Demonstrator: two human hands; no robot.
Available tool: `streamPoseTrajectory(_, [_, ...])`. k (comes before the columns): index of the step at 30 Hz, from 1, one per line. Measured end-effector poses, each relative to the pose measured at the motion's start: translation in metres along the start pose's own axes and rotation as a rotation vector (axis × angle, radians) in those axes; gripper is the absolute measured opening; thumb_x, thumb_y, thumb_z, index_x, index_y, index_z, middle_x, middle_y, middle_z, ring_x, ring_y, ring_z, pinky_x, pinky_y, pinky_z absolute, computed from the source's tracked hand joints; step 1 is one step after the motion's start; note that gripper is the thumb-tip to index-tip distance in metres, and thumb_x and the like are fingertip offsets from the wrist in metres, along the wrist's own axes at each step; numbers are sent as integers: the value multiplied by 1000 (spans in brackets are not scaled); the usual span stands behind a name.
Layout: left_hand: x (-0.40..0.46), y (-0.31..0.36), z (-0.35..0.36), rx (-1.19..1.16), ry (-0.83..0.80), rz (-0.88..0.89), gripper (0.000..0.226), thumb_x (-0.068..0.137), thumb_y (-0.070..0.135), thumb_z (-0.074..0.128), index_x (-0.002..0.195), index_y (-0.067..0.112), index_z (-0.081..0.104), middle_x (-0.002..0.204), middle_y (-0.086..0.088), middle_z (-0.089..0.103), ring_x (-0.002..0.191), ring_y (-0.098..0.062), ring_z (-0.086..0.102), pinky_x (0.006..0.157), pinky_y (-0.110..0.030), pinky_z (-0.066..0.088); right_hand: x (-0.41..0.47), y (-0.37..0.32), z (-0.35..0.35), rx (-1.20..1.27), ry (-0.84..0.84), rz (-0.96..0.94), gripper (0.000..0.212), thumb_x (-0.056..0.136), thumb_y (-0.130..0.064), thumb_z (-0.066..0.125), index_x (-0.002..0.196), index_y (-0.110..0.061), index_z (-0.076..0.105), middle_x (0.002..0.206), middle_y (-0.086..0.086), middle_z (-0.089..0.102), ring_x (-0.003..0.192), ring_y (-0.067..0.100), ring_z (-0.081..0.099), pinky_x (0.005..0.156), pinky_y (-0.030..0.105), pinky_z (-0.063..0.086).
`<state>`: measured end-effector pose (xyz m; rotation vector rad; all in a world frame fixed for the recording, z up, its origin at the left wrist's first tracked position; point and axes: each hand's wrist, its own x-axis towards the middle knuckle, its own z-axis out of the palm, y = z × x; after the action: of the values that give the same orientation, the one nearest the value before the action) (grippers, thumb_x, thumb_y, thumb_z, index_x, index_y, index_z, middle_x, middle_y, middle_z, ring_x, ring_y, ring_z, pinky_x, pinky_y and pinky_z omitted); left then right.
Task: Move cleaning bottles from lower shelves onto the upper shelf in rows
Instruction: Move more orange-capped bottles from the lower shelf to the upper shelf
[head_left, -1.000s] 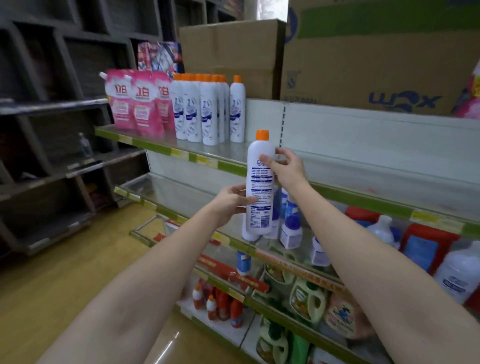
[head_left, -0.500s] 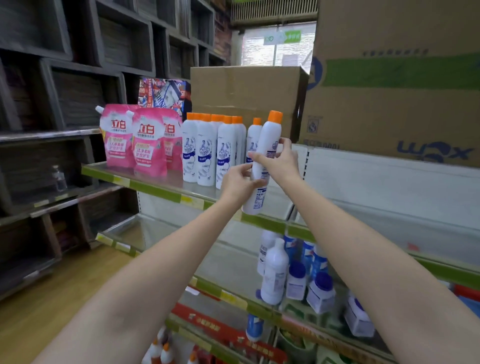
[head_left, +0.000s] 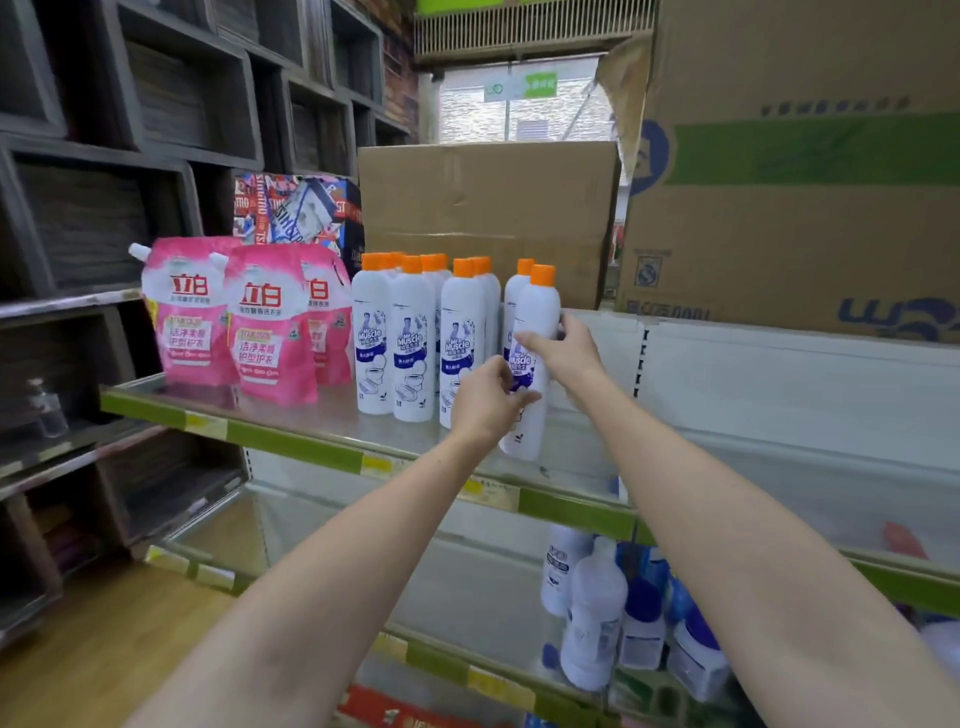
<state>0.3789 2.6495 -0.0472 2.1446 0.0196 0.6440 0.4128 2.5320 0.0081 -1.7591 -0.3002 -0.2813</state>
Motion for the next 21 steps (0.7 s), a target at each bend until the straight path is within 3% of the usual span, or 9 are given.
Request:
streamPoseTrajectory(5, [25,-6,15,7,41,-33,35,81,34,81,84,15,52,76,2,61,78,-25,61,70,-42,51,36,6,2,-67,-102,-20,38,86,-26,80,115,-23,55,115,4,68,102,25,69,91,51,58])
streamPoseTrajectory(11, [54,-8,35,67,89,-89,17,89,25,69,85,14,56,83,1,63,82,-24,60,69,-38,48,73,17,4,-320,-55,-118,54,88,-36,77,128,-15,47,115,-1,60,104,23,61,81,37,50])
streamPoseTrajectory(15, [64,-10,48,54,108,-103,12,92,20,63,87,14,54,87,-2,63,82,-25,59,67,-35,45,88,23,5,-377,-67,-135,69,86,-44,77,141,-17,45,124,7,61,110,28,62,84,41,55])
streamPoseTrajectory(18, [70,-11,49,30,115,-101,10,94,17,61,88,14,54,86,-2,63,79,-22,58,67,-34,45,96,26,4,-403,-91,-134,69,82,-52,77,135,-22,44,120,8,61,107,29,63,85,51,59])
streamPoseTrajectory(21, [69,-10,51,-7,123,-123,13,94,13,54,81,16,51,79,2,60,72,-18,54,60,-30,40,95,27,5,-424,-79,-126,59,84,-49,77,120,-16,43,117,6,63,103,27,64,82,49,59])
